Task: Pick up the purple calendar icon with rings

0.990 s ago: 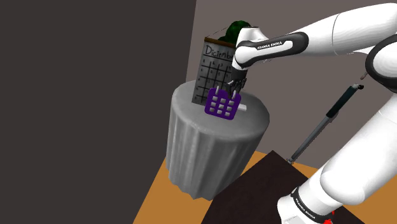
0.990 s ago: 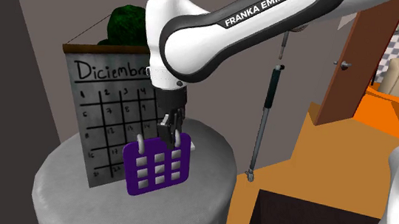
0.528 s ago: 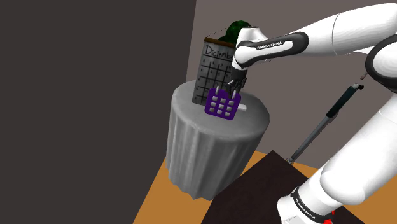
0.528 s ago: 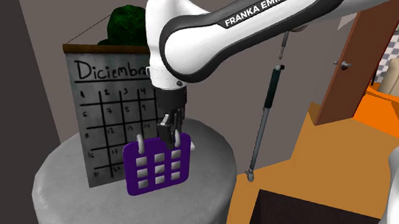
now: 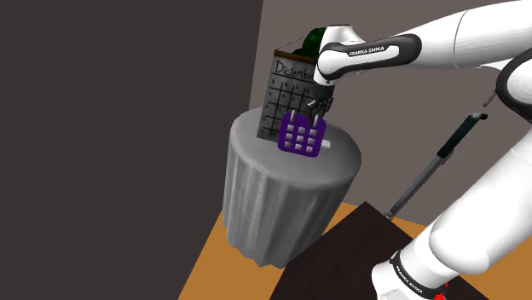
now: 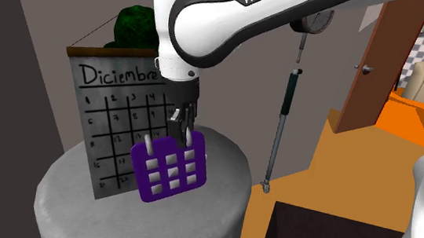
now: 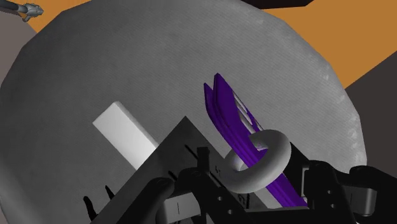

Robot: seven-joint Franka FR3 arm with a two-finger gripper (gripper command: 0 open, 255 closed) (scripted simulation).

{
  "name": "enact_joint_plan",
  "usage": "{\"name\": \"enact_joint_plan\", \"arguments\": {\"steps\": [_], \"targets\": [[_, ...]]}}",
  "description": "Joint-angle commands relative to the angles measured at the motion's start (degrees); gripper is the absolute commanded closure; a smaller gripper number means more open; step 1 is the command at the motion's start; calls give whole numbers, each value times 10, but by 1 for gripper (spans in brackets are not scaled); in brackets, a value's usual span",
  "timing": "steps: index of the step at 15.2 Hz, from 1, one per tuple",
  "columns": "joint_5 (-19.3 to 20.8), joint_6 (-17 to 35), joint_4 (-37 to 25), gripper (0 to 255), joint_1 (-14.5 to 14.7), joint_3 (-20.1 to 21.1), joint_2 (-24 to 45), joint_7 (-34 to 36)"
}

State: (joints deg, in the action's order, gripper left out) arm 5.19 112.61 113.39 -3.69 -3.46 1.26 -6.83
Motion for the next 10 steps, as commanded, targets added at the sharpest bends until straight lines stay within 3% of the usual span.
{"name": "enact_joint_plan", "arguments": {"steps": [1, 10], "targets": [[0, -14, -10, 255, 1, 1, -4, 0], [-1, -67, -54, 255, 1, 1, -14, -4]]}}
